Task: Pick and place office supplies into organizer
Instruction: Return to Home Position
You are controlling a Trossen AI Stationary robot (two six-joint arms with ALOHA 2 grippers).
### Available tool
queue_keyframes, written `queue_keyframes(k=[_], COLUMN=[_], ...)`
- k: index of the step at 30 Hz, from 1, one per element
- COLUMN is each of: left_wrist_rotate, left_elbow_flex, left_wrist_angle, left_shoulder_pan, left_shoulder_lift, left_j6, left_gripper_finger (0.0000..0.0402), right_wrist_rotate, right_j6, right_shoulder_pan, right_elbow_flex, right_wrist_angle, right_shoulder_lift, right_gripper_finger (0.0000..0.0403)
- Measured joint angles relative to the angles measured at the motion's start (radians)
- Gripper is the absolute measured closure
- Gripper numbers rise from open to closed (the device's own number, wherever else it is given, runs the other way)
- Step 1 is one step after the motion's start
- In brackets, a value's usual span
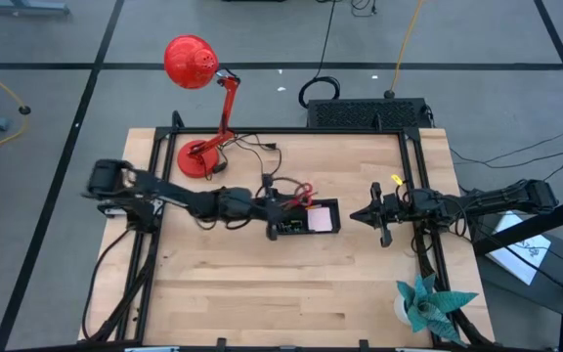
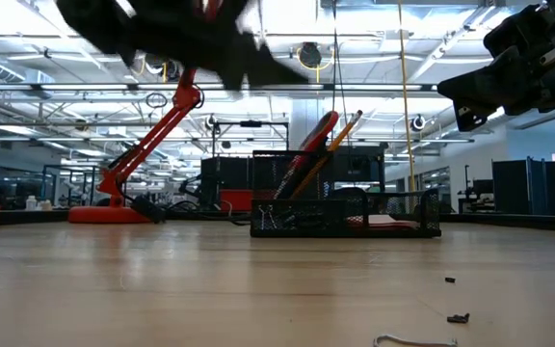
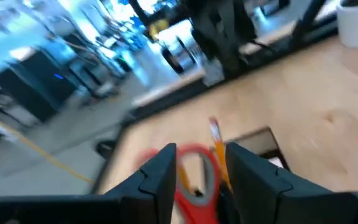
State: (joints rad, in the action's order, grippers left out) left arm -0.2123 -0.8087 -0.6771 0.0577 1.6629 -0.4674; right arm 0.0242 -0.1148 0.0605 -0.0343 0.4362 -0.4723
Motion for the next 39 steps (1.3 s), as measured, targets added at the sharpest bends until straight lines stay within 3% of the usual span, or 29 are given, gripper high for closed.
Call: queue_keyframes(k=[6,10,13,17,22,25,27,32,36,39], left_wrist_rotate=[-0.148,-0.11,-0.04,0.016,0.057,-0.038,-0.165,-0.431,-0.571,-0.609], left_elbow_flex=[-0.049,-0.051,-0.033,0.08,0.287,0.384,0.417,0.427,0.427,0.427], left_wrist_angle=[0.22,0.451,0.596,0.598,0.364,0.29,0.282,0.379,0.453,0.506], left_shoulder_pan=[0.191,0.28,0.283,0.233,0.22,0.273,0.321,0.466,0.595,0.659], left_shoulder_lift=[-0.295,-0.513,-0.63,-0.694,-0.716,-0.748,-0.789,-0.889,-0.948,-0.993], left_j6=[-0.235,-0.151,-0.034,0.026,0.016,0.006,0.039,0.143,0.11,0.112], left_gripper_finger=[0.0296,0.0357,0.0393,0.0395,0.0397,0.0399,0.0399,0.0399,0.04,0.04], right_wrist_rotate=[0.01,0.081,0.079,0.08,0.081,0.08,0.081,0.122,0.161,0.164], right_j6=[0.033,0.085,0.102,0.109,0.125,0.119,0.114,0.062,0.025,0.038], right_shoulder_pan=[0.0,0.0,-0.003,-0.032,-0.081,-0.114,-0.132,-0.146,-0.147,-0.147], right_elbow_flex=[0.0,0.0,0.0,0.0,0.0,0.0,0.0,0.0,0.0,0.0], right_wrist_angle=[-0.002,0.001,0.02,0.042,0.067,0.094,0.099,0.056,0.039,0.046], right_shoulder_lift=[-0.001,0.0,0.0,0.0,0.004,0.019,0.034,0.067,0.102,0.128], right_gripper_finger=[0.0399,0.0399,0.0399,0.0399,0.0399,0.0399,0.0399,0.0402,0.0402,0.0402])
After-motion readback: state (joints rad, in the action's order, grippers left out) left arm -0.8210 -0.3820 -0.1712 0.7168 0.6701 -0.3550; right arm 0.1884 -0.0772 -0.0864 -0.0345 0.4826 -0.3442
